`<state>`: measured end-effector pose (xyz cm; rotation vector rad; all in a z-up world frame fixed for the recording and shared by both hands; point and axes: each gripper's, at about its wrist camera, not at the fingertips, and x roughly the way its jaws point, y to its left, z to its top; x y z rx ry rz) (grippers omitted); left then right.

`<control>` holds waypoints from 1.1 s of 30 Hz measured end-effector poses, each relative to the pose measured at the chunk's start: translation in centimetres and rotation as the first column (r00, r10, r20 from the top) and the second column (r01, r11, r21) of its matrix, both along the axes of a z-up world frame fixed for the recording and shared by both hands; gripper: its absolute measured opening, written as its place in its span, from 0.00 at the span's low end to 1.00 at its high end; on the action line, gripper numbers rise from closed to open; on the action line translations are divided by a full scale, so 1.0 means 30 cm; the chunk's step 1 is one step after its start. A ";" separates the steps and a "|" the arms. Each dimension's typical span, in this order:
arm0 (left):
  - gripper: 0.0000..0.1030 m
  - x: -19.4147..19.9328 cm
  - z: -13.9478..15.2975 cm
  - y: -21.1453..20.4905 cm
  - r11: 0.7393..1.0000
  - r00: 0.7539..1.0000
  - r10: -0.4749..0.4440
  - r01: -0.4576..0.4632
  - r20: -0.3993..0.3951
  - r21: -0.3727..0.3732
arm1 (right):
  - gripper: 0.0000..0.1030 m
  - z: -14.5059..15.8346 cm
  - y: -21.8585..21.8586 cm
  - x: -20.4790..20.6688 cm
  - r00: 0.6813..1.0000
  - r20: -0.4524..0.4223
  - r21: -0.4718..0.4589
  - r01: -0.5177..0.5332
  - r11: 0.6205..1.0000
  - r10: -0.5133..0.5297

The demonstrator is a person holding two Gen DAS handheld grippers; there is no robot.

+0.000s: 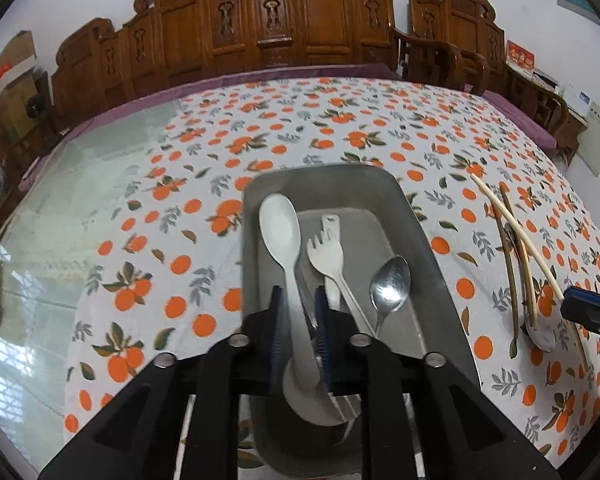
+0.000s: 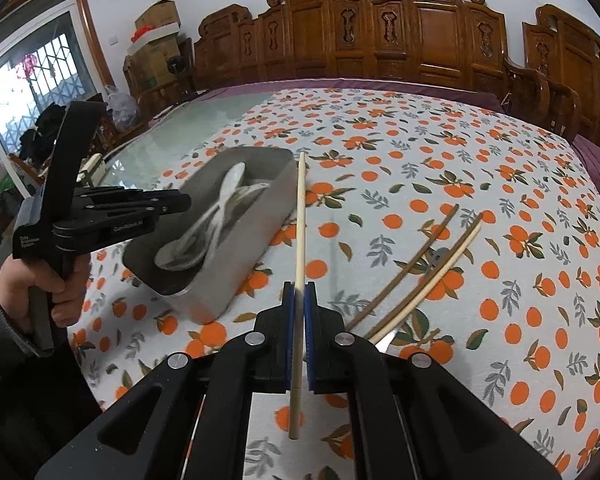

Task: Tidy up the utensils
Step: 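Carry the white plastic spoon into the tray and open the left gripper, then lower the held chopstick into the tray and open the right gripper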

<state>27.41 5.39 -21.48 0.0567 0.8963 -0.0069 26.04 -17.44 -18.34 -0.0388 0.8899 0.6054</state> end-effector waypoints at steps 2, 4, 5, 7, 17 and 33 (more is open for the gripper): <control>0.20 -0.006 0.017 0.012 1.000 1.000 0.003 -0.003 0.015 -0.008 | 0.06 0.013 0.023 -0.004 1.000 0.007 -0.008 -0.008 1.000 0.008; 0.24 -0.011 0.039 0.025 1.000 0.999 0.009 -0.009 0.034 -0.011 | 0.06 0.024 0.050 -0.009 1.000 0.010 -0.019 -0.020 1.000 0.021; 0.25 -0.015 0.052 0.033 1.000 0.999 0.012 -0.011 0.047 -0.013 | 0.06 0.032 0.070 -0.014 0.999 0.014 -0.026 -0.028 0.999 0.028; 0.33 -0.021 0.069 0.043 1.000 0.998 0.014 -0.013 0.065 -0.015 | 0.06 0.039 0.092 -0.018 0.999 0.015 -0.026 -0.031 0.999 0.032; 0.74 -0.040 0.121 0.130 0.998 0.995 0.022 -0.016 0.099 -0.062 | 0.06 0.076 0.239 0.004 0.999 -0.007 -0.013 -0.032 0.999 0.032; 0.87 -0.076 0.177 0.270 0.994 0.985 0.084 -0.073 0.149 -0.079 | 0.06 0.032 0.375 0.121 0.996 -0.092 0.009 0.012 1.000 -0.011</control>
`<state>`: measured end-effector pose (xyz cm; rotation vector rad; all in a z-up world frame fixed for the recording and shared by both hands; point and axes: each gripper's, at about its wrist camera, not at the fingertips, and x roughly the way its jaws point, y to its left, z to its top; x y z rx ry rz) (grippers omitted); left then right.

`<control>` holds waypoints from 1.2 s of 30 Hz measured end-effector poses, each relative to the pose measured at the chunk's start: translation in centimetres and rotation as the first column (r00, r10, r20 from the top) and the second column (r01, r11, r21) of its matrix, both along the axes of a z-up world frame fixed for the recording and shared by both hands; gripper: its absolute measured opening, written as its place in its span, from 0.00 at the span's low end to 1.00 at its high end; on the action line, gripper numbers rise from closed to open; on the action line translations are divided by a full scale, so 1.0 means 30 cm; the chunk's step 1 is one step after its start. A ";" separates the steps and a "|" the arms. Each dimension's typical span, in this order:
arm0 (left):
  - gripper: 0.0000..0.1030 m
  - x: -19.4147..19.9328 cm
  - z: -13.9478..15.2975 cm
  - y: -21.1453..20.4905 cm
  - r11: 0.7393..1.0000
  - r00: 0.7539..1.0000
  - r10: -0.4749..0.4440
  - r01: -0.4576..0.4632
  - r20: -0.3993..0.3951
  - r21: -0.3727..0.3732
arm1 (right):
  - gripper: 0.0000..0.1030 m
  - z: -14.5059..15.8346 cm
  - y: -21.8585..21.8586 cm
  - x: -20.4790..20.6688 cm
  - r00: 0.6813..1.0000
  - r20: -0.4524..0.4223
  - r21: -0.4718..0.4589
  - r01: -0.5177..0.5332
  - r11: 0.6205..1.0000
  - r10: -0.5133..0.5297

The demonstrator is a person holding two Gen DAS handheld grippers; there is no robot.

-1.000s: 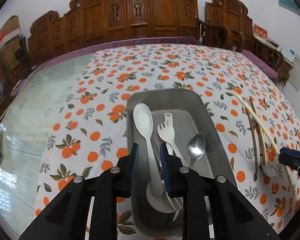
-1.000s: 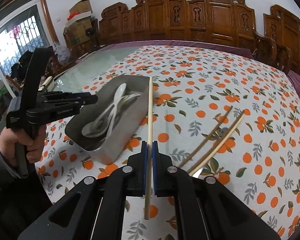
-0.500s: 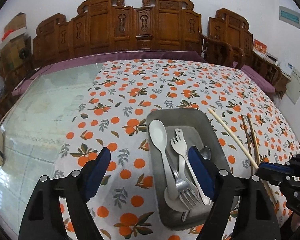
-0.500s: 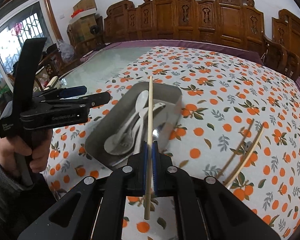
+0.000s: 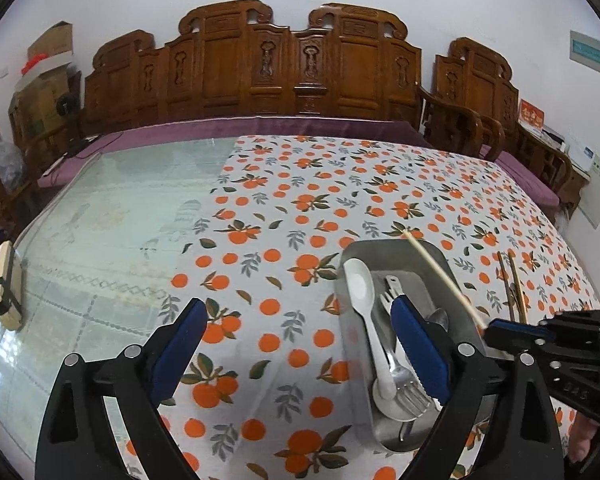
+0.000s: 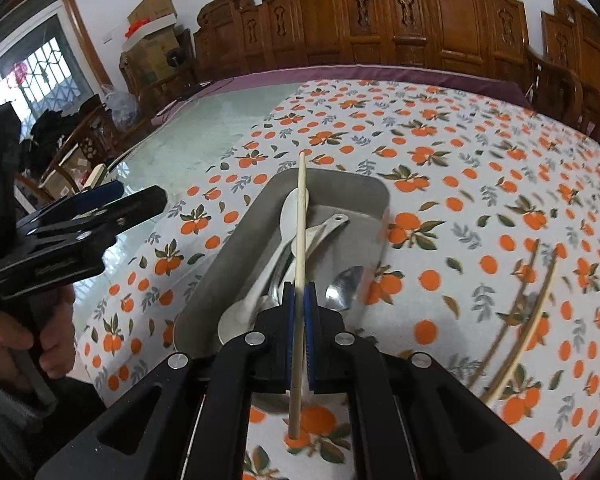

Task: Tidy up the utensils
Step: 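Lower the held chopstick into the tray and open the right gripper, then reach the right gripper to the remaining chopsticks and grasp a light one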

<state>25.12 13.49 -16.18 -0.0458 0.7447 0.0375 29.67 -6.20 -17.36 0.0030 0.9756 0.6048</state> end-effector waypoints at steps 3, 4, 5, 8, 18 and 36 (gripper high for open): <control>0.87 -0.003 0.003 0.016 1.000 1.000 0.009 -0.009 0.001 -0.009 | 0.06 -0.026 0.034 0.021 1.000 -0.024 0.017 0.015 1.000 -0.014; 0.87 -0.003 0.003 0.020 1.000 1.000 0.012 -0.011 0.001 -0.012 | 0.06 -0.036 0.045 0.031 0.999 -0.033 0.026 0.021 0.999 -0.020; 0.87 -0.003 0.003 0.023 1.000 1.000 0.013 -0.013 0.000 -0.013 | 0.06 -0.044 0.054 0.037 0.999 -0.042 0.029 0.026 0.999 -0.025; 0.87 -0.005 0.001 0.023 1.000 1.000 0.011 -0.011 -0.001 -0.012 | 0.06 -0.064 0.079 0.052 0.998 -0.058 0.033 0.033 0.999 -0.031; 0.87 -0.016 0.005 0.007 1.000 1.000 -0.005 0.005 0.002 -0.014 | 0.09 -0.073 0.078 0.036 0.999 -0.045 0.023 0.015 1.000 -0.014; 0.87 -0.178 0.025 -0.231 0.990 0.991 -0.129 0.128 0.019 0.054 | 0.09 0.149 -0.373 -0.195 0.989 0.112 -0.058 0.108 0.992 -0.101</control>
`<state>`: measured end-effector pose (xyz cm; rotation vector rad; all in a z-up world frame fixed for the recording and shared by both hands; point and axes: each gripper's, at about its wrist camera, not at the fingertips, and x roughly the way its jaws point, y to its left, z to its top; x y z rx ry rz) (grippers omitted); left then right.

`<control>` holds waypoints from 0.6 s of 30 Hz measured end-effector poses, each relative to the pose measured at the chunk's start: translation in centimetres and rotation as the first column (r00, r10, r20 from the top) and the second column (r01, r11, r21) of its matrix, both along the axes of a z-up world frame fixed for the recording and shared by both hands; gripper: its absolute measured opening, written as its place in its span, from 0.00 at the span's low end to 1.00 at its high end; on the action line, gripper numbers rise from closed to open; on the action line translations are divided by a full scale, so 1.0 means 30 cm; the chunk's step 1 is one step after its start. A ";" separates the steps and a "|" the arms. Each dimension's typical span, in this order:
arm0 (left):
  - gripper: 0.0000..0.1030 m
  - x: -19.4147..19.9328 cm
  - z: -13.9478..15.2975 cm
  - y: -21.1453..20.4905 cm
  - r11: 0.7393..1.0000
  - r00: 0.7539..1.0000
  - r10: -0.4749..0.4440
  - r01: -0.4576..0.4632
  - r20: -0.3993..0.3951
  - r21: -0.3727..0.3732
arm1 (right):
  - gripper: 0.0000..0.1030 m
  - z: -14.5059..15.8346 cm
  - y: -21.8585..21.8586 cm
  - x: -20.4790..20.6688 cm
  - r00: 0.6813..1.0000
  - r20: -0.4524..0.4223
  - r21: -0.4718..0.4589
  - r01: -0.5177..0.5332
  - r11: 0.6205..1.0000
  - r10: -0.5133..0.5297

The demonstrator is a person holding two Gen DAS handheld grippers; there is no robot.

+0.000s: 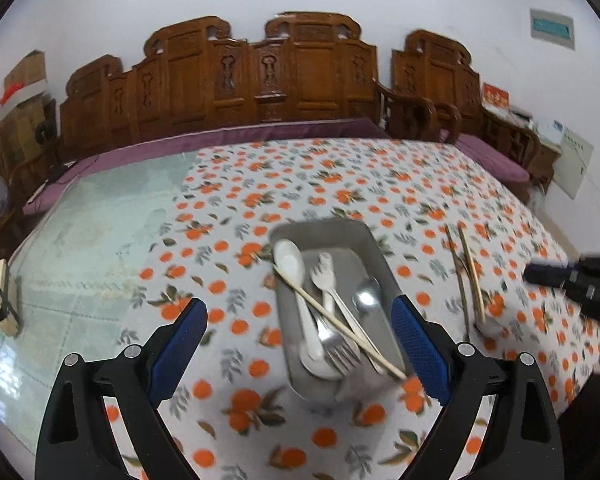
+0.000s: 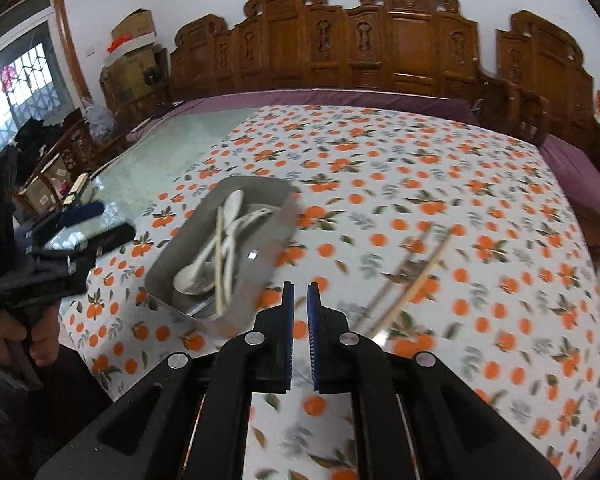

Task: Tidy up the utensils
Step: 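Reach the right gripper to the remaining chopsticks and grasp a light one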

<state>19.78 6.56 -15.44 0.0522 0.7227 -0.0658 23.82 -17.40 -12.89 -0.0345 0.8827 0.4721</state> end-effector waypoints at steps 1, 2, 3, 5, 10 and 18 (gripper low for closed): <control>0.87 -0.011 -0.003 -0.018 1.000 1.000 -0.007 0.007 -0.006 0.012 | 0.09 0.010 -0.032 -0.010 1.000 0.004 -0.003 0.011 1.000 -0.011; 0.87 -0.022 -0.005 -0.034 1.000 1.000 -0.014 0.014 -0.009 0.019 | 0.09 0.018 -0.055 -0.019 1.000 0.007 -0.006 0.017 1.000 -0.017; 0.87 -0.035 -0.003 -0.057 0.999 1.000 -0.028 0.028 -0.014 0.017 | 0.09 0.024 -0.071 -0.025 1.000 0.011 -0.009 0.023 1.000 -0.023; 0.87 -0.052 0.002 -0.083 0.999 0.999 -0.045 0.045 -0.017 0.013 | 0.14 0.039 -0.114 -0.046 0.999 0.024 -0.011 0.033 0.999 -0.033; 0.87 -0.103 0.013 -0.154 0.997 0.997 -0.078 0.077 -0.027 -0.006 | 0.15 0.046 -0.196 -0.083 0.997 0.039 -0.008 0.067 0.998 -0.066; 0.87 -0.131 0.005 -0.260 0.992 0.991 -0.121 0.120 -0.053 -0.026 | 0.23 -0.037 -0.276 -0.101 0.993 0.006 0.011 0.117 0.993 -0.117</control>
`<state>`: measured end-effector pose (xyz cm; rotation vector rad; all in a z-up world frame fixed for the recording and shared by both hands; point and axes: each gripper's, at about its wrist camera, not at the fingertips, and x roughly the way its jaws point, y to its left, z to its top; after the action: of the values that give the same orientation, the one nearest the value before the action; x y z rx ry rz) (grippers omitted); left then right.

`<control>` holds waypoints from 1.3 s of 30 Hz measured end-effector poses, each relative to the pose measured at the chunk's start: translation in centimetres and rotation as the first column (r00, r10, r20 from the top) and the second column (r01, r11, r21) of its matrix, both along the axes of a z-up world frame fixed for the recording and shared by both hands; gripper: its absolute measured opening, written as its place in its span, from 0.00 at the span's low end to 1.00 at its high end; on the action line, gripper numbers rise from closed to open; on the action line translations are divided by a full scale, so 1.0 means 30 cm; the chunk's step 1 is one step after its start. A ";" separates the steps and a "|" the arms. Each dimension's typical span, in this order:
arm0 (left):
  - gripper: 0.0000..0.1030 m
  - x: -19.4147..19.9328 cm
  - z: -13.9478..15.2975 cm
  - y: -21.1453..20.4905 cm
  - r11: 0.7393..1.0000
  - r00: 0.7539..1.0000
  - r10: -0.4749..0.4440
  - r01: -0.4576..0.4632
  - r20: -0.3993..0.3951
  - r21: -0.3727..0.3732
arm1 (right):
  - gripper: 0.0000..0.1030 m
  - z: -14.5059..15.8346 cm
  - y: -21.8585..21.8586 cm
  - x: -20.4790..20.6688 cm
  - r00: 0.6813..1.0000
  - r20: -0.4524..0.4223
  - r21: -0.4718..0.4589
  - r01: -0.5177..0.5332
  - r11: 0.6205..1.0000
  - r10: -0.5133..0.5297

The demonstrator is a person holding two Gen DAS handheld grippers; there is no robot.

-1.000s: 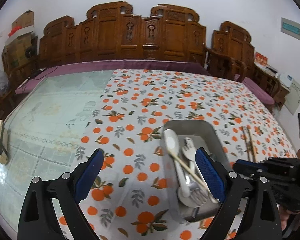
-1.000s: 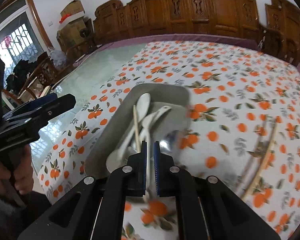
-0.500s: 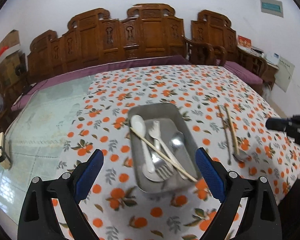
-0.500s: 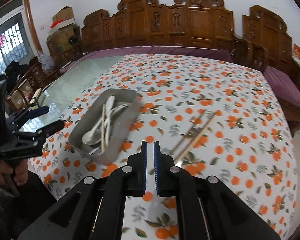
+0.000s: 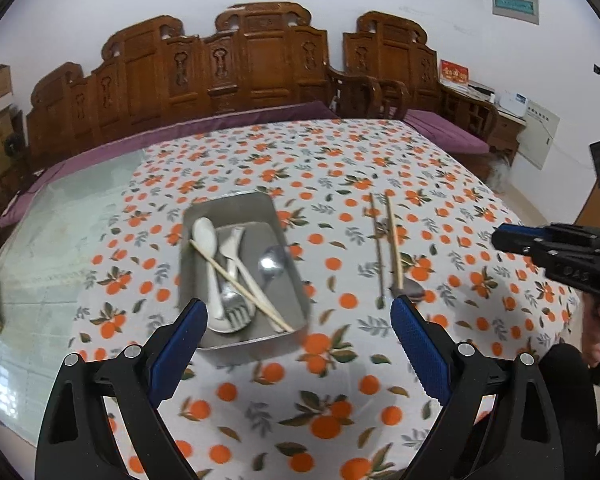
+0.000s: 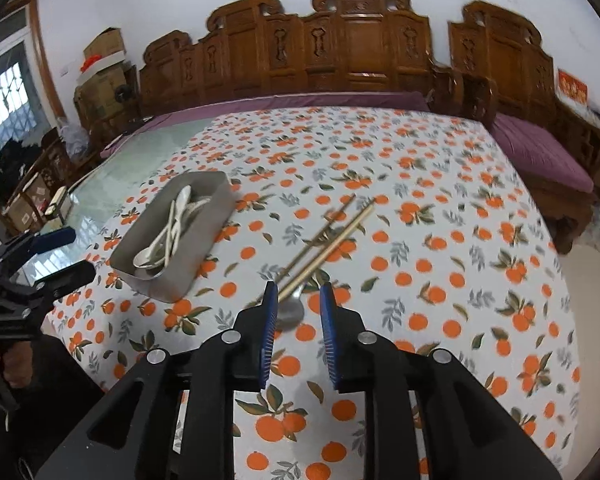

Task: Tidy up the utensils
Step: 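Reach the right gripper to the remaining chopsticks and grasp a light one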

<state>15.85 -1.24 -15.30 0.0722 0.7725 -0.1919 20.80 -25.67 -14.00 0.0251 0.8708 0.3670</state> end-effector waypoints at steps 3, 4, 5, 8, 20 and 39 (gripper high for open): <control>0.87 0.006 -0.013 -0.029 1.000 1.000 -0.011 0.011 -0.016 -0.006 | 0.23 -0.053 -0.004 0.019 1.000 -0.030 0.038 0.009 0.999 -0.008; 0.87 0.009 -0.016 -0.036 1.000 1.000 -0.016 0.016 -0.017 -0.008 | 0.23 -0.076 0.003 0.033 0.999 -0.040 0.043 0.006 0.999 -0.004; 0.87 0.014 -0.020 -0.044 1.000 1.000 -0.021 0.020 -0.018 -0.009 | 0.23 -0.093 0.014 0.044 0.999 -0.047 0.046 0.003 0.999 0.000; 0.87 0.029 -0.037 -0.060 1.000 0.999 -0.026 0.026 -0.022 -0.007 | 0.25 -0.155 0.059 0.093 0.997 -0.080 0.053 -0.008 0.999 0.012; 0.87 0.035 -0.067 -0.058 0.999 0.999 -0.030 0.029 -0.039 -0.013 | 0.27 -0.336 0.179 0.202 0.986 -0.163 -0.030 -0.047 0.998 0.041; 0.87 0.119 -0.116 -0.191 0.997 0.995 -0.077 0.079 -0.063 0.018 | 0.13 -0.349 0.041 0.239 0.989 -0.135 -0.138 0.036 0.990 -0.054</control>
<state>19.43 -6.95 -18.78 0.1167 0.8348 -0.2613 27.96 -24.44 -24.48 -0.0559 1.0300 0.2651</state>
